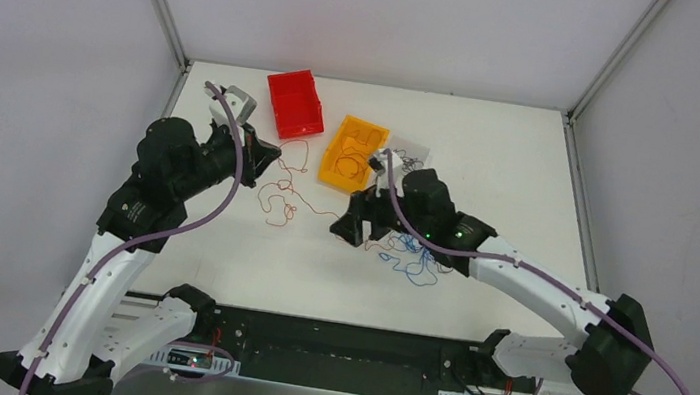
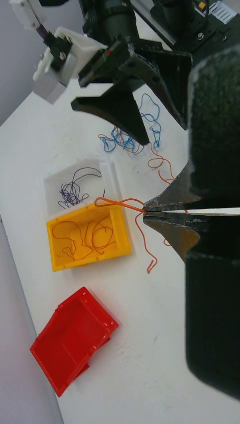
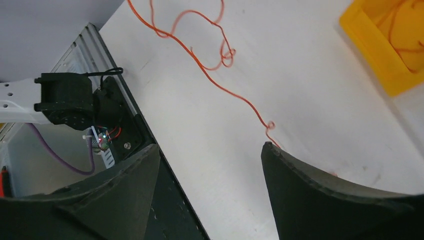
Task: Untangle the cables
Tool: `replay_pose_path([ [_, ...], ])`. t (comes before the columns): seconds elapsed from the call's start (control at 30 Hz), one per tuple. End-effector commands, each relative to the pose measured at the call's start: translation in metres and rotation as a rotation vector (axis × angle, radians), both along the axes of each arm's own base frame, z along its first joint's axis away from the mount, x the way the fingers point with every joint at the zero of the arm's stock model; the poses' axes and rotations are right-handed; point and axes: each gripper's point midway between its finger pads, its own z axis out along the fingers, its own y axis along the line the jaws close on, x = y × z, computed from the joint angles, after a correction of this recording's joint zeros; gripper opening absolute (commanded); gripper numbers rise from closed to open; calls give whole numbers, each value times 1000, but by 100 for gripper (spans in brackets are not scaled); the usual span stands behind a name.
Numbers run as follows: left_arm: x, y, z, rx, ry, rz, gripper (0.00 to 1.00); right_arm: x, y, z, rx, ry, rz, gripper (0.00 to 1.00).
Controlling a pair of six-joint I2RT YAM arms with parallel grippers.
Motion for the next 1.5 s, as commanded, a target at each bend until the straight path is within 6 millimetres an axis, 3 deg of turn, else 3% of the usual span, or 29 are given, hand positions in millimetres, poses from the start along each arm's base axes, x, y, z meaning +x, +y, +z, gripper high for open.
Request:
replay_pose_path([
  [0.0, -12, -8, 38, -78, -84, -62, 0, 11, 46, 41, 75, -175, 94, 78],
  [0.17, -20, -10, 42, -95, -91, -85, 0, 16, 80, 54, 99, -256, 156, 79],
  [0.37, -22, -10, 41, -101, -90, -84, 0, 19, 114, 40, 69, -299, 212, 74],
  [0.47, -22, -9, 41, -100, -90, -78, 0, 26, 124, 33, 65, -299, 189, 54],
  [0.6, -10, 4, 33, -76, -71, 17, 0, 32, 114, 28, 69, -283, 108, 13],
  [0.67, 1, 22, 25, -42, -44, 135, 0, 33, 100, 24, 64, -276, 52, 0],
  [0.8, 21, 73, 8, 59, -6, 433, 0, 30, 55, -2, 26, -201, -81, 0],
  [0.93, 28, 105, -2, 163, 19, 602, 0, 26, -10, -43, -29, -94, -282, 0],
  [1.13, 35, 101, -11, 169, 53, 605, 0, 29, -114, -65, -36, -37, -657, 0],
  [1.2, 38, 95, -15, 159, 70, 582, 0, 27, -138, -71, -42, -11, -737, 0],
  [1.27, 40, 89, -18, 145, 87, 562, 0, 23, -155, -77, -55, 11, -786, 0],
  [1.47, 45, 77, -37, 122, 147, 526, 0, 20, -178, -83, -118, 31, -873, 0],
])
